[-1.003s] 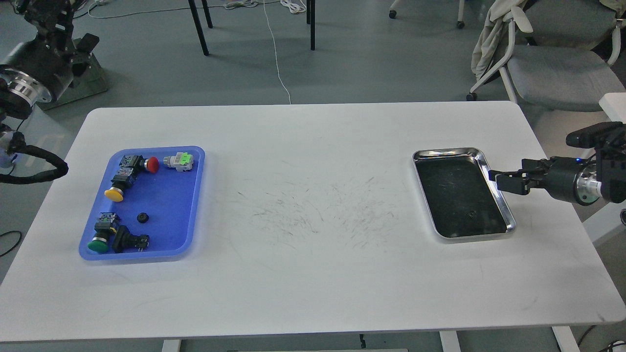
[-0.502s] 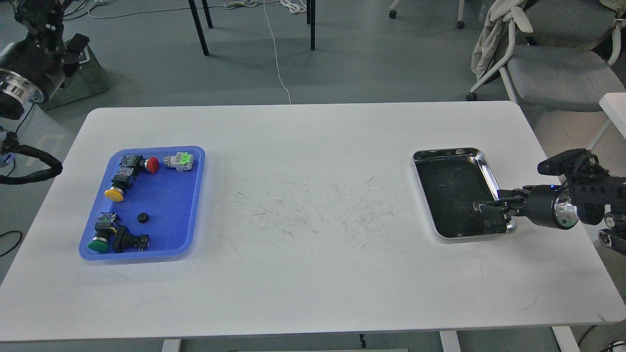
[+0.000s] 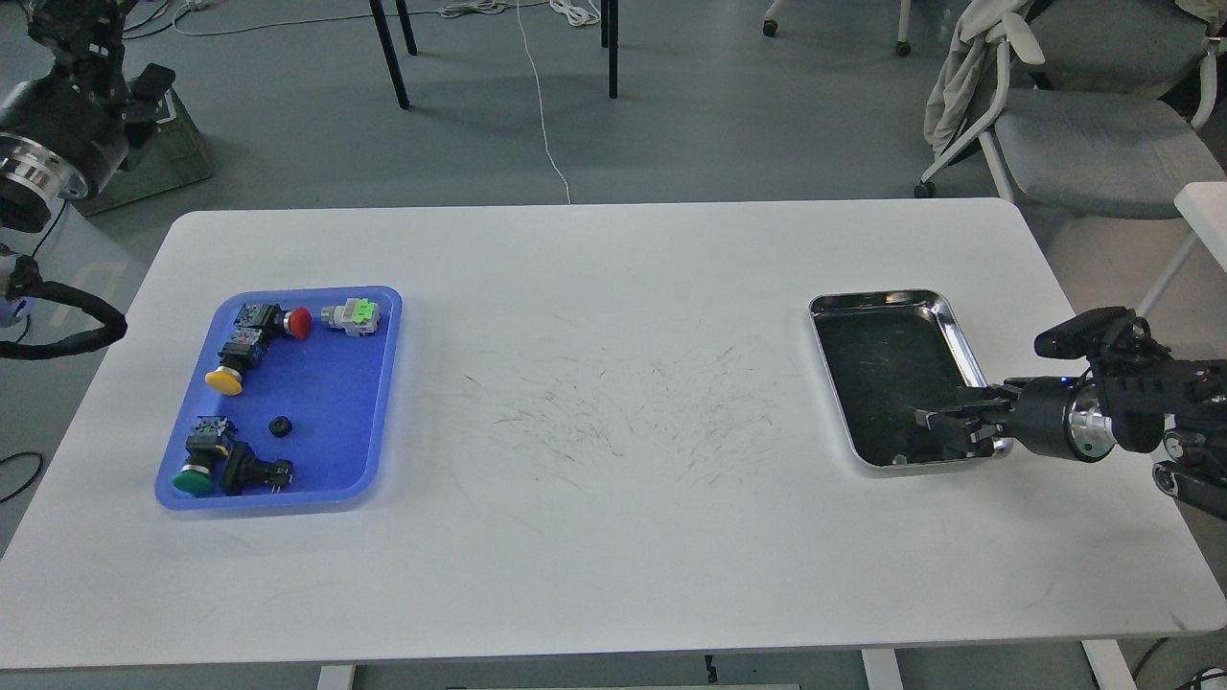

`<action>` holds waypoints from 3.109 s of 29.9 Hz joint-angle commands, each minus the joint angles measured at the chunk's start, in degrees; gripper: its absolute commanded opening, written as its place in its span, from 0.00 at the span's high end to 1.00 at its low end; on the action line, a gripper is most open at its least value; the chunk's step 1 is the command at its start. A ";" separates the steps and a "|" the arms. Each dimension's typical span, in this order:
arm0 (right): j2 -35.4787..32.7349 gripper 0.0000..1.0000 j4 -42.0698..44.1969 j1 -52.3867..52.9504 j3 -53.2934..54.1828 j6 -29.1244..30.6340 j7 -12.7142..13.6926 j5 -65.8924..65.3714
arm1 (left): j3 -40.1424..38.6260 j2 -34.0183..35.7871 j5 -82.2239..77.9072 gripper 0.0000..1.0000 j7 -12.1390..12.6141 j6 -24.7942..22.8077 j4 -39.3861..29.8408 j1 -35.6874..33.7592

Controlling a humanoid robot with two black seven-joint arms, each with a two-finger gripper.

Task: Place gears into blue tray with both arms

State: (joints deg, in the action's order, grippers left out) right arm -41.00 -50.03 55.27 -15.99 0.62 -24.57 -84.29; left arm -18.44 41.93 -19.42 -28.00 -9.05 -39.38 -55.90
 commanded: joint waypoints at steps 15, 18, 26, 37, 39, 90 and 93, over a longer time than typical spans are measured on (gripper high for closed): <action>-0.31 0.54 0.11 -0.42 -2.29 0.17 -2.06 -0.35 | -0.02 0.17 -0.01 0.03 0.00 0.00 0.00 -0.08; -0.22 0.58 0.20 -0.34 -2.38 0.09 -2.06 -0.35 | -0.02 0.26 -0.01 0.03 0.00 0.00 0.00 -0.08; -0.05 0.67 1.25 -0.51 -2.29 0.00 -1.98 -0.35 | -0.02 0.34 -0.01 0.03 0.00 -0.09 0.00 -0.08; 0.04 0.58 1.43 -0.16 -2.02 -0.09 -1.89 -0.26 | -0.11 0.52 -0.01 0.03 0.00 -0.18 0.00 -0.17; 0.04 0.51 1.34 -0.16 -1.94 -0.09 -1.80 -0.17 | -0.19 0.61 -0.01 0.03 0.00 -0.09 0.00 -0.17; 3.20 0.99 5.99 8.01 1.74 -0.70 -1.80 0.88 | -0.37 1.05 0.08 0.03 0.00 -0.18 -0.09 -0.87; 3.90 0.99 8.27 7.84 10.95 -1.67 -1.71 0.88 | -0.46 1.31 0.26 0.03 0.00 -0.18 -0.35 -0.96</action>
State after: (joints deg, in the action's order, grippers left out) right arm -37.78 -43.81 63.11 -12.89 -0.21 -26.40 -83.44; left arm -18.82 43.02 -19.36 -28.00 -9.23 -39.53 -56.73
